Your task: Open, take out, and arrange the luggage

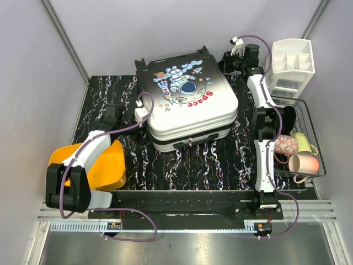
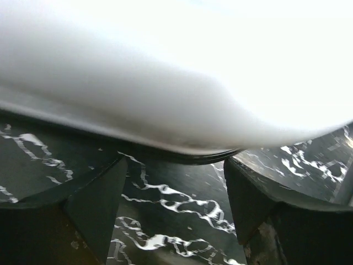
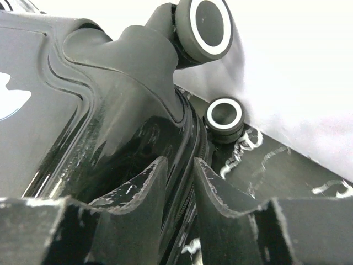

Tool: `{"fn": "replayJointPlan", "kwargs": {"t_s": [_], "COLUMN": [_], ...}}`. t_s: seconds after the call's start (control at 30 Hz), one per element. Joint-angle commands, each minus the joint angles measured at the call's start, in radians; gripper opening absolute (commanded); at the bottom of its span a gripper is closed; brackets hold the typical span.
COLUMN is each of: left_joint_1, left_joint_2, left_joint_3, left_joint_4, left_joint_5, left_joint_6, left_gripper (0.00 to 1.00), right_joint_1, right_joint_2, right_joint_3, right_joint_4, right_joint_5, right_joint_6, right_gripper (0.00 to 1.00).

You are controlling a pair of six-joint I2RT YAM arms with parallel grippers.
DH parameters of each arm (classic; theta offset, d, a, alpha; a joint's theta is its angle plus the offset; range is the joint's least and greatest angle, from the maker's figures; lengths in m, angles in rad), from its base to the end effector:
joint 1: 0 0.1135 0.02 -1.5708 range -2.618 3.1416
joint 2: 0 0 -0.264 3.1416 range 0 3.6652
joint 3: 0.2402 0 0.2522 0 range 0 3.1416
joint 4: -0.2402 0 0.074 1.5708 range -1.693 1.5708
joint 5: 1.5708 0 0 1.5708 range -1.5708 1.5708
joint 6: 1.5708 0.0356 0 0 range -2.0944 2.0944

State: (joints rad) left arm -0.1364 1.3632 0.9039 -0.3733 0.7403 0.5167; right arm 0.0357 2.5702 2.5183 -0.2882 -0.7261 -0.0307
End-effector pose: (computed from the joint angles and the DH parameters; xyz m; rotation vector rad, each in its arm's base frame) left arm 0.2734 -0.0618 0.2428 1.0211 1.9829 -0.6792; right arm 0.5834 0.0445 0.2699 -0.5475 1.7982 0.6928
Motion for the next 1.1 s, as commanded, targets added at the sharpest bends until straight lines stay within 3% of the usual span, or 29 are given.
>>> {"fn": "replayJointPlan", "kwargs": {"t_s": [0.0,0.13,0.33,0.5,0.57,0.63,0.67,0.77,0.87,0.9,0.97,1.07], "left_joint_1": [-0.025,-0.037,-0.167,-0.313,-0.371,-0.441,-0.460,-0.493,-0.502,-0.502,-0.497,-0.438], "left_joint_2": [-0.111,-0.206,-0.196,-0.073,0.003,0.107,0.152,0.293,0.338,0.318,0.275,0.170], "left_joint_3": [-0.082,-0.148,-0.194,-0.154,-0.105,-0.038,0.075,0.250,0.325,0.326,0.335,0.385], "left_joint_4": [-0.042,-0.062,0.063,0.357,0.488,0.510,0.466,0.438,0.453,0.452,0.307,-0.005], "left_joint_5": [0.079,0.073,0.019,-0.148,-0.194,-0.246,-0.249,-0.256,-0.175,-0.091,-0.009,0.137], "left_joint_6": [0.095,0.098,0.002,-0.182,-0.245,-0.302,-0.332,-0.435,-0.439,-0.423,-0.294,-0.144], "left_gripper": [0.77,0.78,0.77,0.77,0.77,0.78,0.79,0.81,0.82,0.82,0.86,0.89], "right_joint_1": [0.259,0.286,0.196,0.043,0.000,-0.029,-0.060,-0.083,-0.109,-0.118,-0.164,-0.245], "right_joint_2": [0.039,0.048,-0.163,-0.336,-0.433,-0.573,-0.631,-0.842,-1.014,-1.051,-1.136,-1.179], "right_joint_3": [0.109,0.165,0.036,-0.085,-0.174,-0.295,-0.458,-0.748,-0.948,-0.987,-1.070,-1.128], "right_joint_4": [0.116,0.216,0.244,0.146,0.037,-0.026,-0.032,-0.075,-0.173,-0.198,-0.282,-0.310], "right_joint_5": [-0.296,-0.218,0.097,0.154,0.099,0.039,0.025,-0.036,-0.081,-0.084,-0.098,-0.050], "right_joint_6": [0.116,0.187,0.178,0.169,0.155,0.109,0.095,-0.013,-0.118,-0.139,-0.247,-0.275], "right_gripper": [0.41,0.53,0.80,0.85,0.83,0.82,0.83,0.87,0.89,0.91,0.92,0.91]}}
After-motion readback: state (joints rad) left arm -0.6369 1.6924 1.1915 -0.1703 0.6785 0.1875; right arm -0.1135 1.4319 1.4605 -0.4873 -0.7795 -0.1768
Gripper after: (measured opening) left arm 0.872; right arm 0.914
